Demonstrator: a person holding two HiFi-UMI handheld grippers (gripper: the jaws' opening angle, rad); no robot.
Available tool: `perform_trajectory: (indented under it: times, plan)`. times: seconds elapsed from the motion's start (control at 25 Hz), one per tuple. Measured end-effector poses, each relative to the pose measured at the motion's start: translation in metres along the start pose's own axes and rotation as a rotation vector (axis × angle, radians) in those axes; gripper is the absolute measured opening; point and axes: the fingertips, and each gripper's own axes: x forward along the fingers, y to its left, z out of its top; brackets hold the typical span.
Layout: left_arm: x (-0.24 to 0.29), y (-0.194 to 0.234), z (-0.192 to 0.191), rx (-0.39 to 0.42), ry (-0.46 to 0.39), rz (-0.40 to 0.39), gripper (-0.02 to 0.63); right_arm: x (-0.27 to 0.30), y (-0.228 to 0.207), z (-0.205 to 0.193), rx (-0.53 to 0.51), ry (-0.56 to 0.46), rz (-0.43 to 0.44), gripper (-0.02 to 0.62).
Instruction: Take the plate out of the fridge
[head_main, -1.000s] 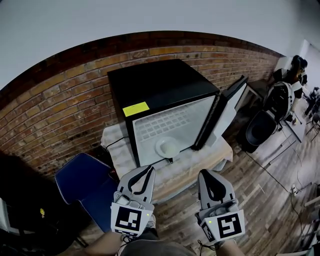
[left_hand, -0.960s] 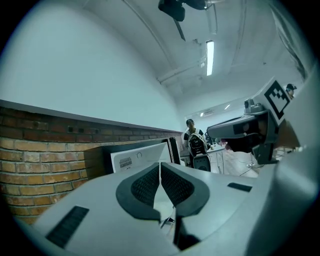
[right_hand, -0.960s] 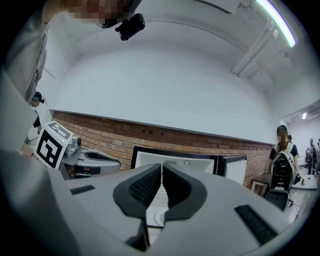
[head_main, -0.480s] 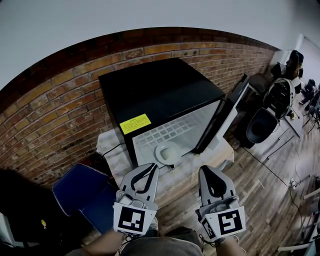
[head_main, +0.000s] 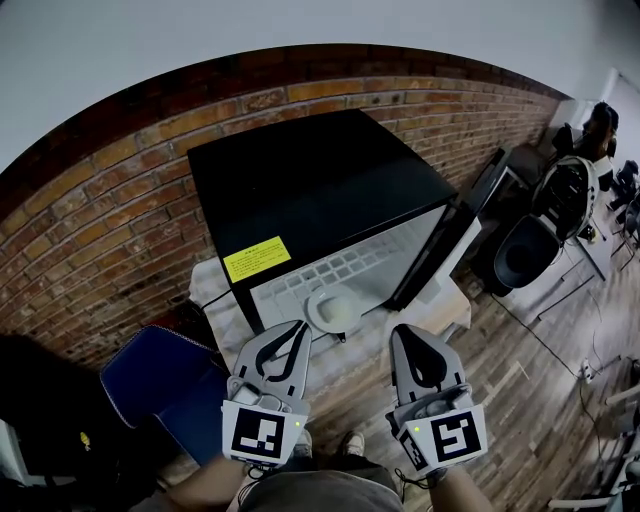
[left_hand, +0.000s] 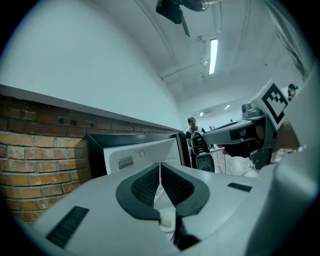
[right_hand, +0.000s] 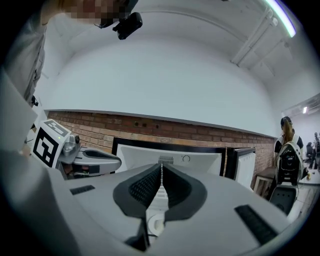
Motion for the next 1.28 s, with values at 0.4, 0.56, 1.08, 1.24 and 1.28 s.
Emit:
perform_trajectory:
  times: [0.4,0.56,1.08,1.24,1.28]
  plan:
    - [0.035,-0.002,-0.001,0.012,0.01,0.051,0.023,0.025,-0.027,-0.021,0.08,0.02,0.051,0.034]
    - [0.049,-0.004,-0.009,0.014,0.018,0.06,0.023,0.038,-0.039,-0.039,0.174,0.036,0.063,0.034]
    - [0.08,-0.017,-0.053,-0.027,0.078,0.069,0.023,0.072,-0.064,-0.134,0.365,0.163,0.031,0.111]
    - [0.086,-0.019,-0.072,-0.049,0.107,0.069,0.023,0.079,-0.064,-0.163,0.454,0.195,0.045,0.127]
    - [0.087,-0.02,-0.078,-0.052,0.114,0.068,0.023,0.08,-0.063,-0.17,0.476,0.202,0.048,0.131]
